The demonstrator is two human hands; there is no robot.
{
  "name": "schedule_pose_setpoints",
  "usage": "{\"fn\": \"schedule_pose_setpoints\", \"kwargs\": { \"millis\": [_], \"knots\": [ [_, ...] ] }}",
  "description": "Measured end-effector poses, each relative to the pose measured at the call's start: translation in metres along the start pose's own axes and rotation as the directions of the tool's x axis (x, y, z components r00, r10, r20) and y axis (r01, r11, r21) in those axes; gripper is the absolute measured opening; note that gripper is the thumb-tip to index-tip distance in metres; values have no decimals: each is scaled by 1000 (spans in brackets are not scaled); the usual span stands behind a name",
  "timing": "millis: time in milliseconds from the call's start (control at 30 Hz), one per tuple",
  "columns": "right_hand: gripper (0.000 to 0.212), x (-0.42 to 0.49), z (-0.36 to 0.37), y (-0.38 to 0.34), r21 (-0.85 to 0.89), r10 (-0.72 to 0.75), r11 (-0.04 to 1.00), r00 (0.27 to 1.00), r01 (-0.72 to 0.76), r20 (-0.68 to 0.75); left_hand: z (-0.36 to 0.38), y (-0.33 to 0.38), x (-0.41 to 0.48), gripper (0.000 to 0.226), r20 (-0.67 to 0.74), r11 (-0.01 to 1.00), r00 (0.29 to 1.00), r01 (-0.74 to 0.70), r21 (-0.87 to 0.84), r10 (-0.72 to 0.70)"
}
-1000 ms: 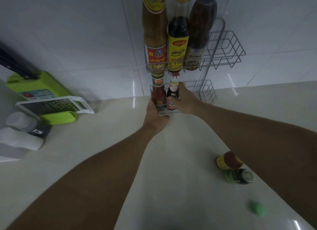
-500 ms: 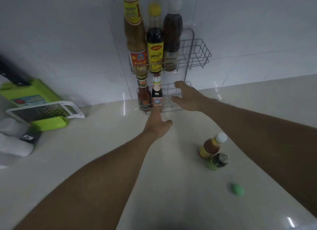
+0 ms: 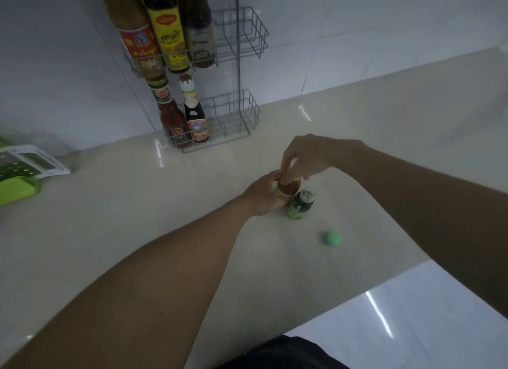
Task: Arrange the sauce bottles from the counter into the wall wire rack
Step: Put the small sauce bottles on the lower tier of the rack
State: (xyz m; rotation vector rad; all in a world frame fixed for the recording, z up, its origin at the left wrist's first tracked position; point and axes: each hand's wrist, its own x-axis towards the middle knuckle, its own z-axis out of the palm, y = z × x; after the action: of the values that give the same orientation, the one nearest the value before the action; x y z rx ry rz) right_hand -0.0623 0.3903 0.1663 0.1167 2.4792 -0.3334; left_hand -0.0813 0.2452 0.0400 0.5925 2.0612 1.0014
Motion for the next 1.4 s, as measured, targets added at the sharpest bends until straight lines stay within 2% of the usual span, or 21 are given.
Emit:
{"fn": "schedule_pose_setpoints", "kwargs": {
  "millis": [100, 200, 267, 333, 433, 533, 567, 633, 700, 733, 833, 900, 933, 967, 1033, 1100, 1167, 1233, 1300, 1367, 1400],
  "knots": [
    [22, 3, 13, 8, 70, -30, 997, 990, 40, -134, 16, -3, 3, 62, -84, 997, 996, -22, -72, 16],
    [19, 6, 17, 8, 124, -47, 990, 983, 70, -179, 18, -1, 0, 55, -135, 995, 991, -15, -103, 1],
    [22, 8, 14, 5, 176, -35, 982, 978, 72, -208, 11, 1, -7, 50, -200, 990, 980, -10, -141, -18],
    [31, 9, 6, -4, 198, -67, 972, 953, 130, -296, -1, 4, -16, 49, -272, 974, 961, -4, -225, -58],
    [50, 7, -15, -26, -102, -274, 961, 849, 256, -453, -24, 11, -29, 47, -340, 956, 937, -21, -293, -84],
    [52, 3, -36, -47, -346, -350, 919, 791, 187, -501, -45, 19, -41, 49, -375, 956, 925, -49, -289, -66],
    [48, 3, -41, -53, -433, -361, 891, 789, 134, -497, -51, 21, -45, 47, -386, 957, 920, -48, -286, -69],
    [40, 8, -44, -64, -506, -283, 863, 840, 11, -463, -58, 23, -52, 41, -444, 959, 892, -43, -280, -90],
    [41, 14, -46, -79, -485, -167, 873, 898, -58, -407, -64, 22, -59, 40, -527, 971, 843, -29, -239, -105],
    [47, 16, -48, -85, -412, -133, 910, 916, -37, -378, -67, 20, -62, 40, -544, 972, 831, -21, -233, -113],
    [71, 17, -61, -94, -171, -216, 972, 902, 161, -373, -81, 18, -73, 35, -434, 951, 894, -27, -308, -115],
    [69, 11, -67, -95, -208, -350, 934, 849, 289, -396, -91, 22, -80, 27, -350, 937, 933, -51, -346, -79],
    [64, 10, -67, -96, -249, -388, 919, 817, 306, -428, -93, 24, -81, 26, -344, 937, 936, -56, -344, -70],
    [57, 12, -65, -96, -290, -405, 910, 788, 297, -464, -95, 26, -82, 26, -367, 938, 927, -60, -342, -74],
    [43, 19, -56, -101, -326, -325, 931, 784, 165, -529, -93, 26, -81, 27, -458, 941, 884, -73, -331, -92],
    [42, 27, -50, -108, -303, -163, 953, 834, -5, -528, -88, 22, -81, 28, -530, 952, 841, -62, -300, -112],
    [48, 31, -51, -109, -221, -78, 975, 872, -35, -483, -87, 17, -82, 26, -514, 956, 849, -39, -291, -122],
    [62, 27, -56, -105, -146, -132, 987, 869, 69, -477, -91, 16, -84, 25, -438, 949, 891, -23, -314, -123],
    [63, 19, -58, -102, -212, -302, 952, 804, 222, -512, -97, 19, -86, 25, -374, 947, 921, -15, -321, -112],
    [55, 13, -56, -103, -313, -384, 919, 735, 242, -559, -100, 22, -87, 25, -382, 952, 918, -19, -304, -104],
    [50, 12, -55, -105, -360, -374, 914, 736, 188, -564, -98, 22, -87, 26, -411, 957, 906, -21, -289, -104]
  ]
}}
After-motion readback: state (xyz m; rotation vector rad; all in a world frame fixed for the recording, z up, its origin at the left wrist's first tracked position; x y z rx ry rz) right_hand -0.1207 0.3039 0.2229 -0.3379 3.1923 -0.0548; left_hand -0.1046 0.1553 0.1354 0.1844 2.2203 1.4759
